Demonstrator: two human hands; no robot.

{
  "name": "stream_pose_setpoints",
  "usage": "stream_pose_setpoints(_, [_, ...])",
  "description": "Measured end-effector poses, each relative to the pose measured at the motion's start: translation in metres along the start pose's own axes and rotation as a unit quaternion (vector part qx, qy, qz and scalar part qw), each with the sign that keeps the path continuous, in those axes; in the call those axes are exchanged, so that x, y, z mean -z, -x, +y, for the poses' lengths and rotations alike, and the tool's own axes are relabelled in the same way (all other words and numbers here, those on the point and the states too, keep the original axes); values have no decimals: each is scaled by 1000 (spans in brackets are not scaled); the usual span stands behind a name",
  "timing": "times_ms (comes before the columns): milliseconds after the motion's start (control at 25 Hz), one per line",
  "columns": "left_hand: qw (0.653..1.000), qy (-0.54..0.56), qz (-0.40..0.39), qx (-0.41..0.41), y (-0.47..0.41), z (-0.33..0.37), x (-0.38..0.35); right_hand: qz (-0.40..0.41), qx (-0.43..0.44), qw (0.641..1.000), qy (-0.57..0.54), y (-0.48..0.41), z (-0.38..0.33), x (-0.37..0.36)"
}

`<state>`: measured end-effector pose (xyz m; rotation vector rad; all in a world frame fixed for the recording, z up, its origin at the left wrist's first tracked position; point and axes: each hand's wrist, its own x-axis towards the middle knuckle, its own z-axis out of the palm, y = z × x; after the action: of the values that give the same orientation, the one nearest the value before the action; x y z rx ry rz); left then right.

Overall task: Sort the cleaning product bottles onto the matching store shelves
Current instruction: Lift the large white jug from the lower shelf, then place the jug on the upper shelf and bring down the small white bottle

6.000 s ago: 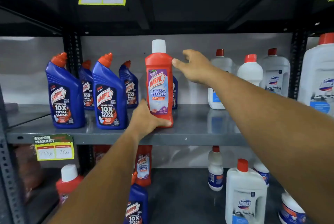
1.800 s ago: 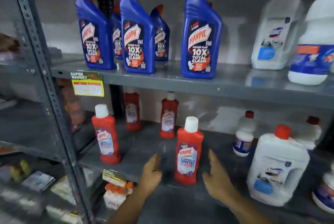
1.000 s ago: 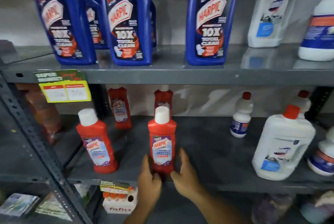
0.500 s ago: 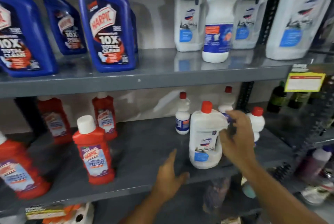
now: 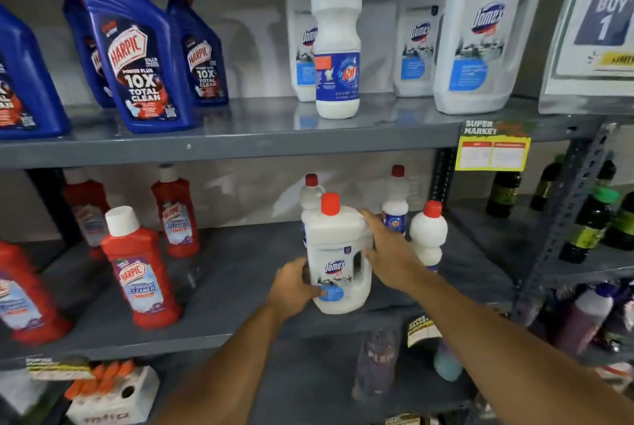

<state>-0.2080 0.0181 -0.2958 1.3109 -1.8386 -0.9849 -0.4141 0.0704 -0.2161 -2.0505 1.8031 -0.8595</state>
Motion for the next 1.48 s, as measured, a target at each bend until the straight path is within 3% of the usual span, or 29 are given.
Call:
stream_pose_setpoints(160, [999, 47, -1, -26, 52, 43, 24, -6, 85, 996, 40, 31, -34, 31])
stream_pose_setpoints(360, [992, 71, -18, -101, 113, 143, 112, 54, 199, 978, -34, 49, -114, 114])
stream_pose_setpoints(560, [966, 118, 99, -206, 104, 224, 185, 174, 278, 941, -83, 3, -199, 181])
stream_pose_setpoints(680, [935, 211, 177, -226, 68, 236, 194, 216, 276, 936, -37, -48, -238, 199])
stream_pose_setpoints(880, [897, 290, 255, -214, 15, 233, 197, 194, 237, 952, 23, -113, -256, 190])
stream_pose_setpoints(1160, [883, 322, 274, -202, -4, 233, 190, 216, 208, 946, 121, -136, -255, 184])
stream_pose_setpoints(1240, [888, 283, 298, -205, 3, 233, 185, 212, 211, 939, 170, -129, -254, 188])
stream_pose_setpoints(1280, [885, 231, 347, -209, 11, 230, 178, 223, 219, 931, 189, -124, -253, 194])
stream_pose_setpoints(1360, [829, 53, 481, -280, 30, 220, 156, 293, 252, 906, 172, -119, -249, 214])
stream_pose_setpoints(1400, [796, -41, 496, -345, 37, 218, 142, 328, 268, 895, 142, -119, -246, 227])
stream_pose_setpoints(1440, [789, -120, 457, -393, 39, 216, 128, 348, 271, 890, 111, -122, -242, 239])
stream_pose_setpoints(1480, [815, -169, 384, -399, 36, 221, 117, 350, 259, 896, 84, -127, -237, 250])
